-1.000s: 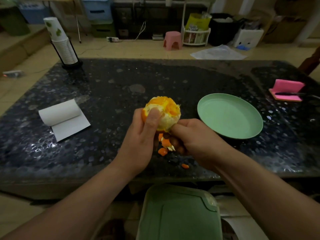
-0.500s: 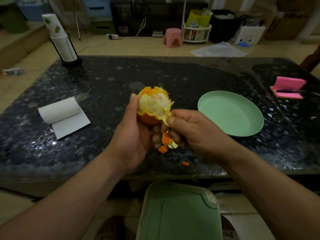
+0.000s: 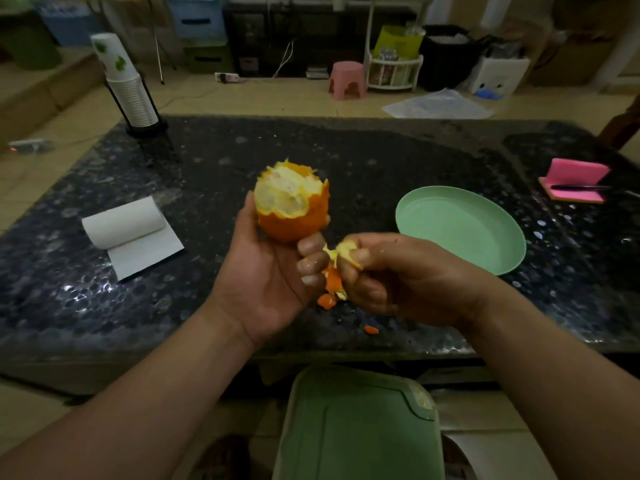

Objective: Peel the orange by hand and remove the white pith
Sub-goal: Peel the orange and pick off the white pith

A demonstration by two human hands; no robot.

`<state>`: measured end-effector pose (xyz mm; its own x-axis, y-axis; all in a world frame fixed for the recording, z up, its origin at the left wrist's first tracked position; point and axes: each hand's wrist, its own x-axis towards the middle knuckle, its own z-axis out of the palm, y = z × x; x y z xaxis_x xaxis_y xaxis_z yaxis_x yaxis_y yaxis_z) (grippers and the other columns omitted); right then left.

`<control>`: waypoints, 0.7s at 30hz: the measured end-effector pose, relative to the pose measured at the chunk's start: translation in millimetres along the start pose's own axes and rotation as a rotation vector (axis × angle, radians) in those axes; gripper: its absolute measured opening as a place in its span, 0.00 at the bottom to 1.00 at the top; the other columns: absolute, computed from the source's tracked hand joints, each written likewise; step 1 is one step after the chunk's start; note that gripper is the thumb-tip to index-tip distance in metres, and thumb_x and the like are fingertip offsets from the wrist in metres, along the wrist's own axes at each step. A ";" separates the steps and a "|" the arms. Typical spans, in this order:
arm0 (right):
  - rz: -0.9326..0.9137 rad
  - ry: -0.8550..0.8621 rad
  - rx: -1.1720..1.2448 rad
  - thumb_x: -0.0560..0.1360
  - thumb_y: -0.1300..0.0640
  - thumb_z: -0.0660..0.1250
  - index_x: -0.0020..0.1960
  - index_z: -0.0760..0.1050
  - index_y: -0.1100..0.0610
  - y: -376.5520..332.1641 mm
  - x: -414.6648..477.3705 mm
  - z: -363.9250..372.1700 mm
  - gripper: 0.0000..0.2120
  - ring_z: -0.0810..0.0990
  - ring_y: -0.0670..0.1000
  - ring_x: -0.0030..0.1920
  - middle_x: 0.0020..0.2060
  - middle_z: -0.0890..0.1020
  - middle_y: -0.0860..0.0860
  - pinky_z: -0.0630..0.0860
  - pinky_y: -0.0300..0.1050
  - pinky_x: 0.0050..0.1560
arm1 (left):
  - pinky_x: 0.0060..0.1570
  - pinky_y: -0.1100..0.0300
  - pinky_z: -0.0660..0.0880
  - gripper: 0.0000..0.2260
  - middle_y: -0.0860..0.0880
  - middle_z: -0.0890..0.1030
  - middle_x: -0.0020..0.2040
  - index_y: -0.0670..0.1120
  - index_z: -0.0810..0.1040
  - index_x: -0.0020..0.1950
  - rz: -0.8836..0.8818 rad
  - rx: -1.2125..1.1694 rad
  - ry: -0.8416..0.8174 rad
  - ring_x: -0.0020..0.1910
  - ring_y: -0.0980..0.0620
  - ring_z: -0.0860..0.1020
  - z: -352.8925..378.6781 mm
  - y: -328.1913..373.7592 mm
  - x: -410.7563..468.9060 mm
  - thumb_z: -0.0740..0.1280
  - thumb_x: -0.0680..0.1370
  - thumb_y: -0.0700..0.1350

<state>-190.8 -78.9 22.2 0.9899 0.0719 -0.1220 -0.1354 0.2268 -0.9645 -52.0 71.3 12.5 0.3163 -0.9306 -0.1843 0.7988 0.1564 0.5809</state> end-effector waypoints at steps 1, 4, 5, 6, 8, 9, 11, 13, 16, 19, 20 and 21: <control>0.055 0.060 -0.067 0.84 0.57 0.62 0.49 0.80 0.60 3.3 0.9 -0.4 0.11 0.69 0.48 0.31 0.32 0.71 0.53 0.67 0.38 0.32 | 0.26 0.59 0.73 0.36 0.48 0.70 0.35 0.41 0.76 0.59 0.017 0.045 0.018 0.28 0.52 0.70 -1.3 5.3 1.7 0.51 0.81 0.73; 0.167 0.357 -0.462 0.87 0.60 0.62 0.56 0.80 0.64 18.9 14.2 -2.3 0.10 0.77 0.44 0.31 0.33 0.79 0.52 0.72 0.41 0.36 | 0.29 0.57 0.73 0.38 0.47 0.70 0.35 0.43 0.80 0.60 0.040 0.198 0.082 0.30 0.50 0.70 -8.9 15.0 5.6 0.50 0.80 0.75; 0.184 0.440 -0.617 0.86 0.60 0.62 0.57 0.82 0.60 22.9 20.3 -1.4 0.10 0.78 0.42 0.31 0.36 0.82 0.49 0.73 0.41 0.38 | 0.30 0.57 0.72 0.38 0.47 0.70 0.35 0.44 0.81 0.60 0.036 0.234 0.099 0.31 0.49 0.70 -11.8 15.2 6.9 0.50 0.80 0.75; 0.203 0.494 -0.728 0.86 0.61 0.61 0.60 0.82 0.54 24.7 25.9 0.2 0.12 0.79 0.40 0.31 0.39 0.84 0.47 0.73 0.39 0.38 | 0.31 0.56 0.72 0.38 0.46 0.70 0.36 0.45 0.83 0.60 0.027 0.262 0.115 0.32 0.49 0.70 -14.7 14.2 7.9 0.50 0.80 0.75; 0.224 0.533 -0.831 0.85 0.58 0.61 0.73 0.77 0.46 24.7 33.3 3.5 0.18 0.82 0.39 0.34 0.47 0.85 0.46 0.74 0.34 0.36 | 0.31 0.56 0.71 0.38 0.46 0.70 0.36 0.45 0.83 0.60 0.004 0.303 0.146 0.32 0.49 0.70 -19.8 9.7 8.9 0.50 0.80 0.75; 0.211 0.544 -0.862 0.85 0.54 0.62 0.76 0.73 0.43 24.2 34.1 3.7 0.21 0.84 0.40 0.38 0.50 0.85 0.45 0.77 0.36 0.39 | 0.31 0.56 0.72 0.38 0.46 0.71 0.36 0.45 0.83 0.60 -0.006 0.321 0.157 0.32 0.49 0.71 -21.4 7.2 9.1 0.49 0.81 0.75; 0.137 0.551 -0.751 0.84 0.46 0.66 0.77 0.72 0.40 20.5 32.1 2.4 0.21 0.85 0.43 0.46 0.52 0.86 0.45 0.83 0.46 0.50 | 0.31 0.57 0.73 0.39 0.46 0.71 0.35 0.46 0.85 0.61 -0.016 0.359 0.164 0.31 0.49 0.71 -21.8 4.9 9.1 0.48 0.81 0.75; 0.069 0.511 -0.486 0.82 0.43 0.68 0.71 0.76 0.43 14.5 29.0 6.3 0.18 0.86 0.45 0.49 0.52 0.87 0.45 0.84 0.48 0.51 | 0.31 0.57 0.73 0.39 0.46 0.72 0.35 0.46 0.85 0.60 -0.016 0.397 0.150 0.32 0.49 0.71 -20.5 3.9 9.7 0.48 0.80 0.75; 0.021 0.552 -0.249 0.81 0.42 0.70 0.66 0.79 0.49 14.3 27.1 16.6 0.18 0.86 0.48 0.52 0.53 0.87 0.49 0.85 0.51 0.51 | 0.36 0.56 0.77 0.37 0.43 0.76 0.39 0.45 0.84 0.61 0.034 0.444 0.146 0.35 0.49 0.75 -18.2 1.1 11.4 0.49 0.81 0.74; 0.032 0.701 -0.258 0.78 0.37 0.71 0.59 0.81 0.52 17.6 27.3 24.5 0.20 0.86 0.49 0.47 0.50 0.87 0.51 0.86 0.50 0.46 | 0.51 0.47 0.79 0.34 0.41 0.85 0.57 0.48 0.83 0.67 0.132 0.561 0.189 0.46 0.44 0.80 -15.5 -5.7 12.1 0.52 0.83 0.71; 0.034 0.725 -0.295 0.78 0.36 0.71 0.56 0.81 0.52 17.6 26.8 26.2 0.20 0.86 0.49 0.44 0.47 0.87 0.51 0.86 0.49 0.44 | 0.52 0.46 0.79 0.32 0.41 0.85 0.61 0.49 0.82 0.69 0.160 0.578 0.209 0.49 0.44 0.81 -14.1 -7.1 11.3 0.53 0.83 0.70; 0.031 0.727 -0.317 0.78 0.36 0.70 0.55 0.81 0.52 17.1 26.2 27.3 0.20 0.86 0.50 0.43 0.45 0.87 0.51 0.86 0.48 0.43 | 0.52 0.48 0.80 0.31 0.41 0.85 0.62 0.48 0.80 0.71 0.184 0.587 0.226 0.51 0.45 0.82 -13.5 -8.4 10.6 0.54 0.83 0.70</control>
<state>-168.2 -46.7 8.9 0.7796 -0.6036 -0.1669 -0.2533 -0.0602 -0.9655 -48.4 64.6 -5.0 0.5717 -0.8036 -0.1656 0.3298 0.0403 0.9432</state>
